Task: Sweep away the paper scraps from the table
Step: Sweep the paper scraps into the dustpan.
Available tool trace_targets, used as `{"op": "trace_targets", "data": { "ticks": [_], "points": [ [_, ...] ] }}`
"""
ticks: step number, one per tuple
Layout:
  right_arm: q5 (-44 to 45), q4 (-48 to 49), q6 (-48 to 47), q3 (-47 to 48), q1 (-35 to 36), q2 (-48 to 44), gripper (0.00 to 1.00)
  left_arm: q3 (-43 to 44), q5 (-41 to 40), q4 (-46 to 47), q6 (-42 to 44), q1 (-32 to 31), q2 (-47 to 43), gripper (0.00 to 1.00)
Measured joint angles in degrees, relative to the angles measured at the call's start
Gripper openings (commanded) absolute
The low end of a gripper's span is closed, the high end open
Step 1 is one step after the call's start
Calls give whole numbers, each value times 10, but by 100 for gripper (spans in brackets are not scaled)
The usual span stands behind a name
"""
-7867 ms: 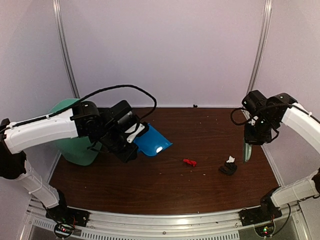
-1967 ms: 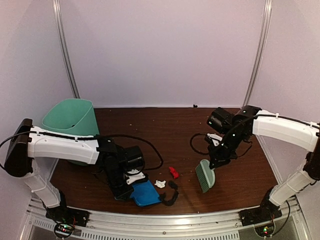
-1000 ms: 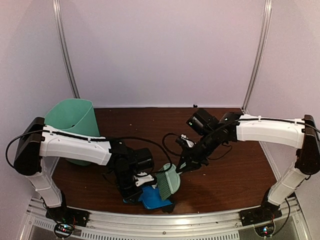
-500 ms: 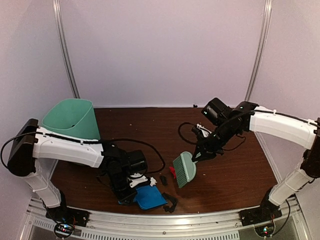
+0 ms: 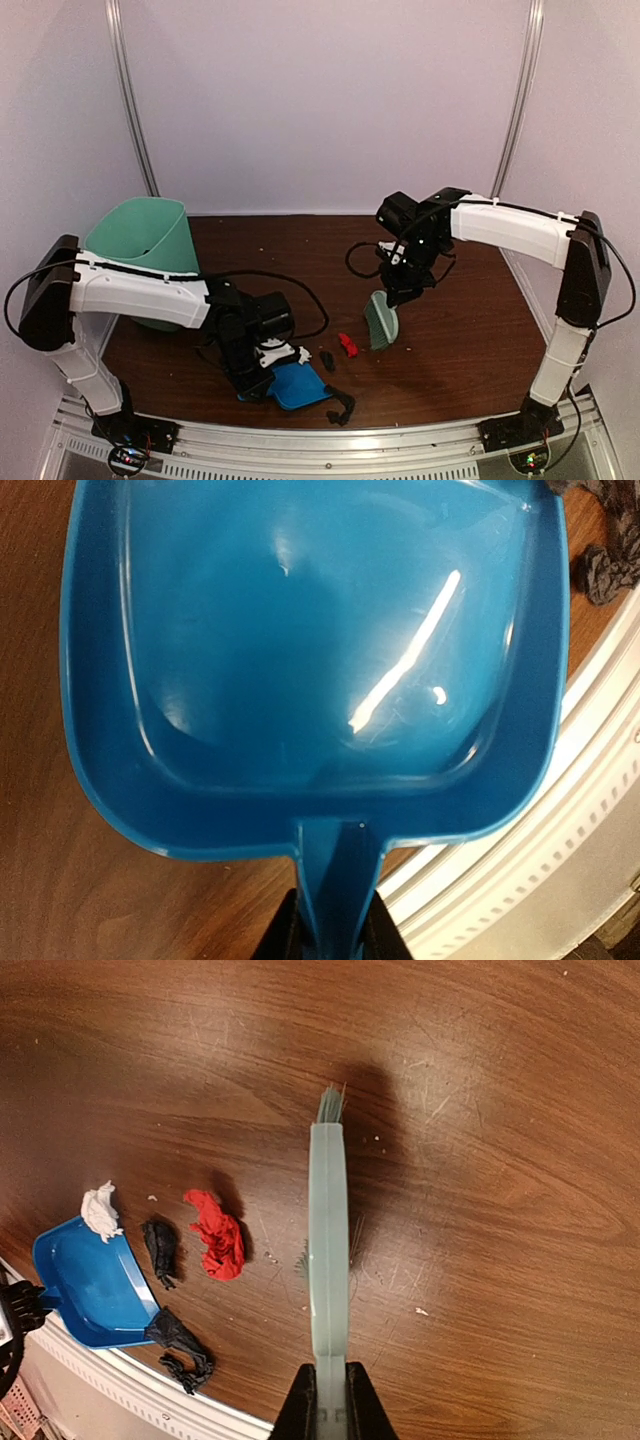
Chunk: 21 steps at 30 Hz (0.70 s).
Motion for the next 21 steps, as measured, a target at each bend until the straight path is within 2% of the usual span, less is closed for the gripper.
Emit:
{"op": "trace_targets", "data": {
  "ticks": [8,21],
  "points": [
    [-42,-5,-36,57,23,48,0,24,-3,-2,17,7,26,0],
    [-184,18,-72,30,74,63,0,46,-12,5,37,15,38,0]
  ]
}}
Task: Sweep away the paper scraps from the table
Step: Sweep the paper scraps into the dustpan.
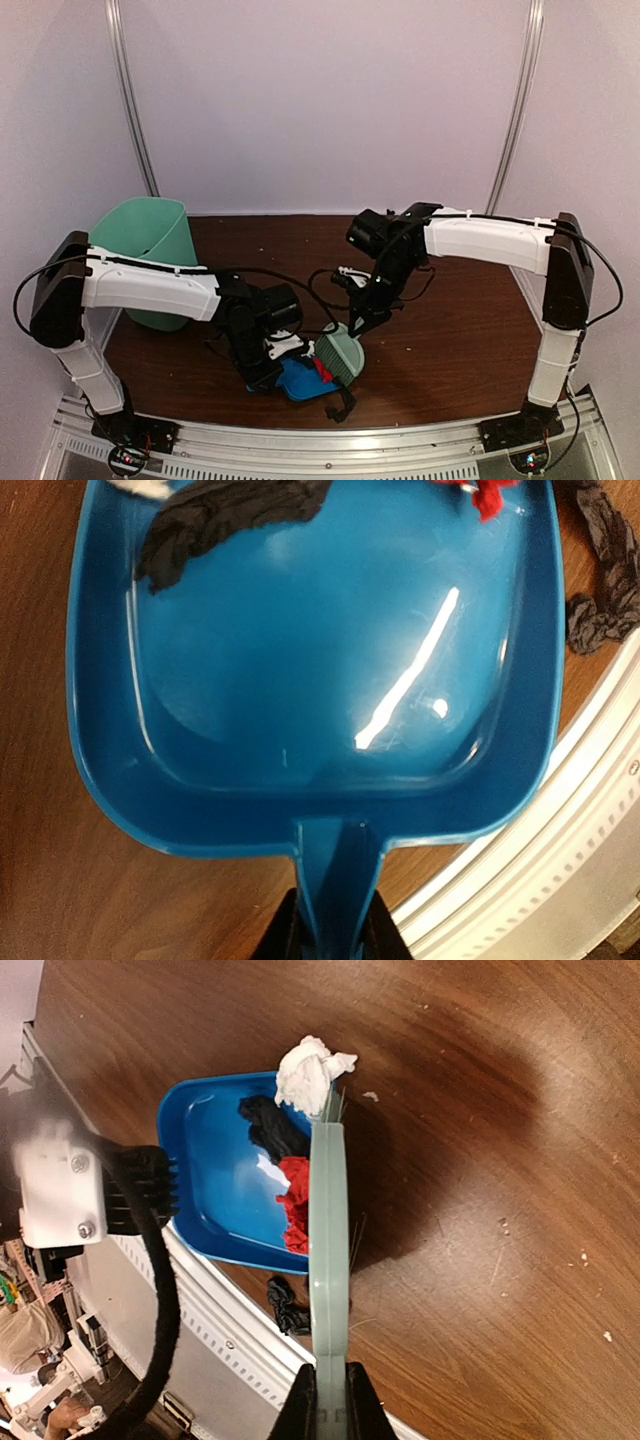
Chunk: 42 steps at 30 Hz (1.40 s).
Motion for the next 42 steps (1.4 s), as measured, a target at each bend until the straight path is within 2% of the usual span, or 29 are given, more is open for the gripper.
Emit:
{"op": "trace_targets", "data": {
  "ticks": [12,26,42],
  "points": [
    [-106,73,14,-83,-7,-94,0,0,-13,21,10,0,0,0],
    [-45,67,35,-118,-50,-129,0,-73,-16,25,-27,0,-66,0],
    [-15,65,59,-205,-56,-193,0,-132,-26,-48,-90,-10,-189,0]
  ]
}}
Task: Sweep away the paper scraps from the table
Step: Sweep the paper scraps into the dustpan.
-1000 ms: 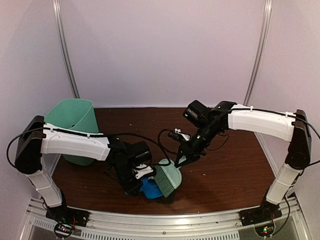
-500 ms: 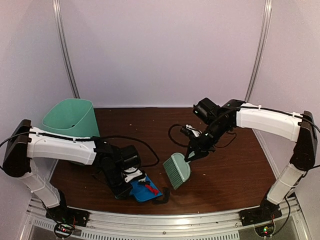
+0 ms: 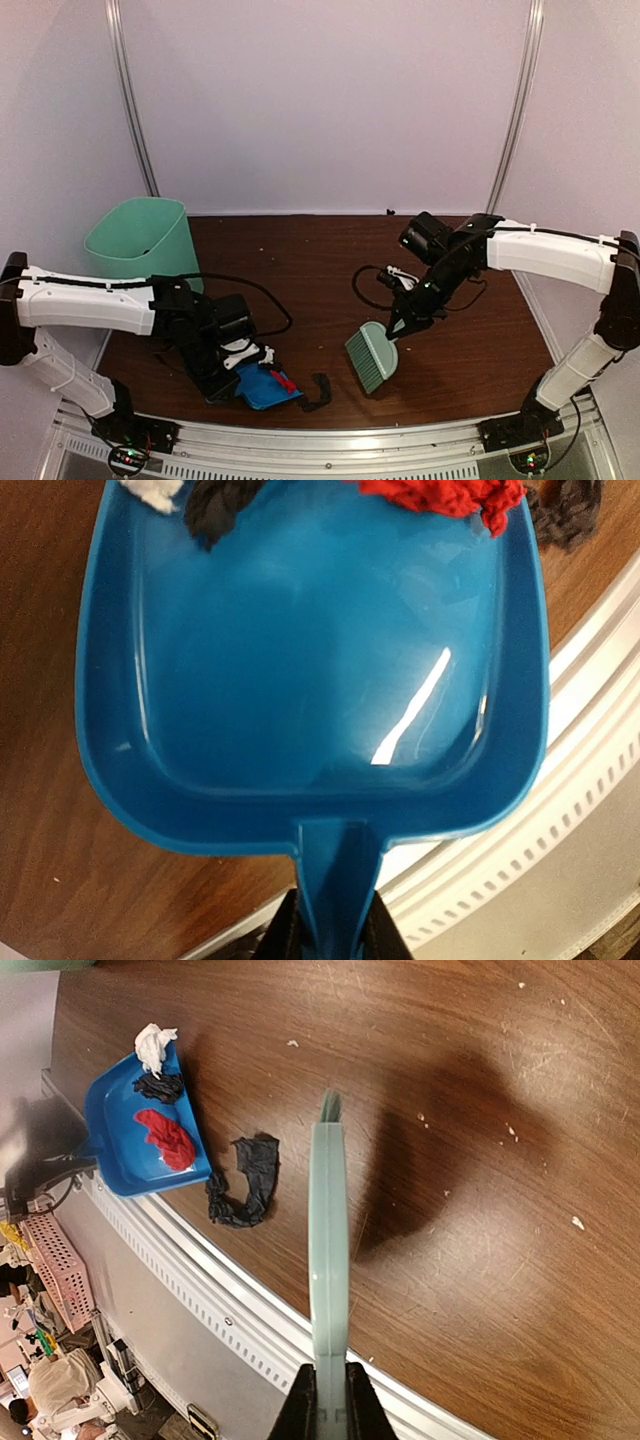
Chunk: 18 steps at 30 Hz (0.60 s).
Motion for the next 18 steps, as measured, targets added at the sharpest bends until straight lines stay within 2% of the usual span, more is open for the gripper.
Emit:
{"op": "trace_targets", "data": {
  "ticks": [9,18],
  "points": [
    [1,10,23,-52,0,-36,0,-38,7,-34,-40,-43,-91,0],
    [-4,45,50,-58,10,-32,0,-60,8,-40,-44,-82,-76,0]
  ]
}}
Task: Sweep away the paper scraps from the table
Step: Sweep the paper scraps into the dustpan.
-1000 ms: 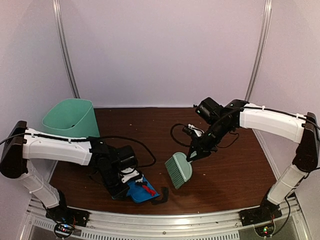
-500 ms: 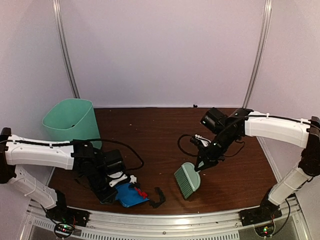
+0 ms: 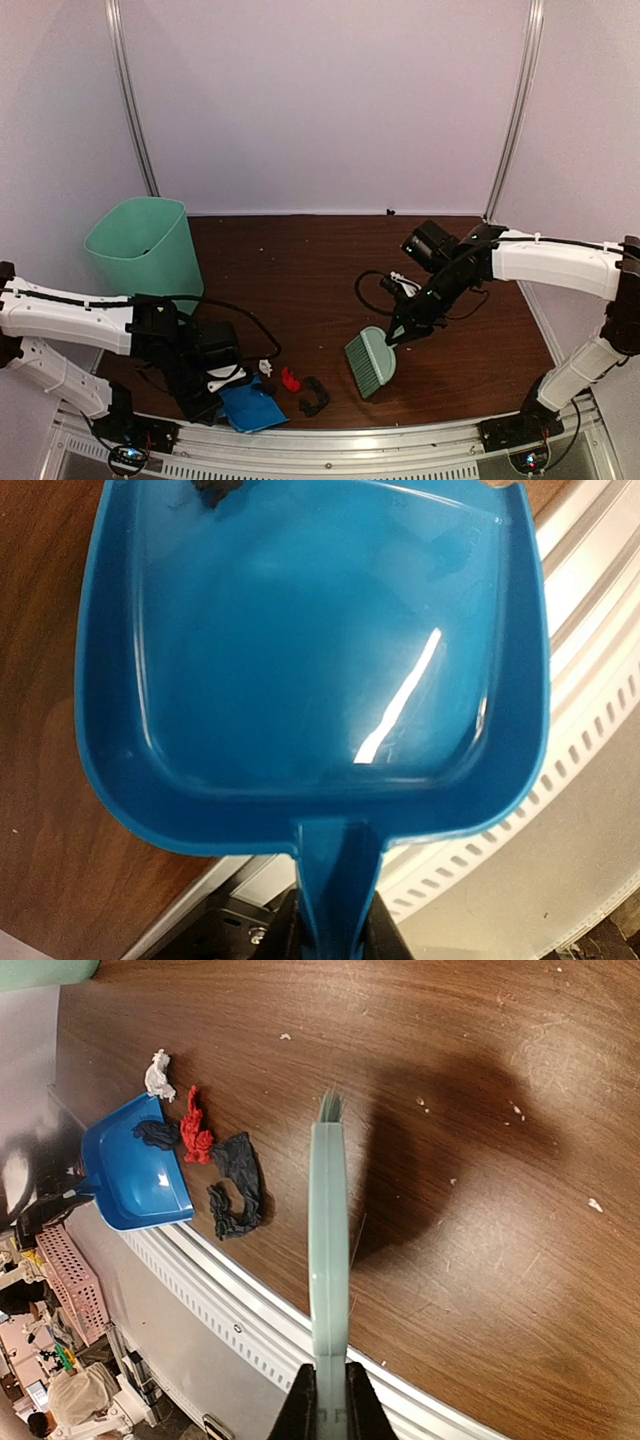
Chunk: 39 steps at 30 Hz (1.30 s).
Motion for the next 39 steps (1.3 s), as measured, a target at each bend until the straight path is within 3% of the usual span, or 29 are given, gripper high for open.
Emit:
{"op": "trace_targets", "data": {
  "ticks": [10,21,32,39],
  "points": [
    [-36,90,51,-2,40,56,0,15,0,14,13,-3,74,0],
    [-70,138,63,69,86,143,0,54,-2,56,22,-3,131,0],
    [-130,202,93,66,94,140,0,50,-3,95,11,-3,125,0],
    [-111,184,92,66,94,126,0,0,-3,105,-26,-3,60,0]
  ]
}}
